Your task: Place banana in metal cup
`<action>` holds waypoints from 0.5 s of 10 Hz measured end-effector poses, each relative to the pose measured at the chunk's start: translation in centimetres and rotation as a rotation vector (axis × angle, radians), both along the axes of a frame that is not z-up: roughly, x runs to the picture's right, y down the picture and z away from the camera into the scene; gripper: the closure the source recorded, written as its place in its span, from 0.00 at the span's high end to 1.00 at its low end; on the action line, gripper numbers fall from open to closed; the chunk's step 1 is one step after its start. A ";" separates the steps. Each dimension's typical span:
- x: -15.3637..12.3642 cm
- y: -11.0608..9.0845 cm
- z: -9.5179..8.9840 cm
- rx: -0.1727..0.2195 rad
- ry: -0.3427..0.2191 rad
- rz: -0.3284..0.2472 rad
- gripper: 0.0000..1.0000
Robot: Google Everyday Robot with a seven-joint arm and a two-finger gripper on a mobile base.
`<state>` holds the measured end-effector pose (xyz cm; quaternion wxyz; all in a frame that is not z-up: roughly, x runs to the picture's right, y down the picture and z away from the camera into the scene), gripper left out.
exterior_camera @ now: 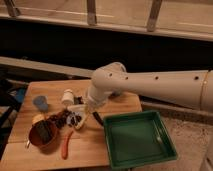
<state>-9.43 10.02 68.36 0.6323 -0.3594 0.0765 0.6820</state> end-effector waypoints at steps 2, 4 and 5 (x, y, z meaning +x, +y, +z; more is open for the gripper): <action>-3.3 1.1 0.7 -0.017 -0.034 -0.057 0.18; -4.9 1.5 1.9 -0.041 -0.043 -0.087 0.38; -6.0 1.6 2.8 -0.050 -0.044 -0.107 0.49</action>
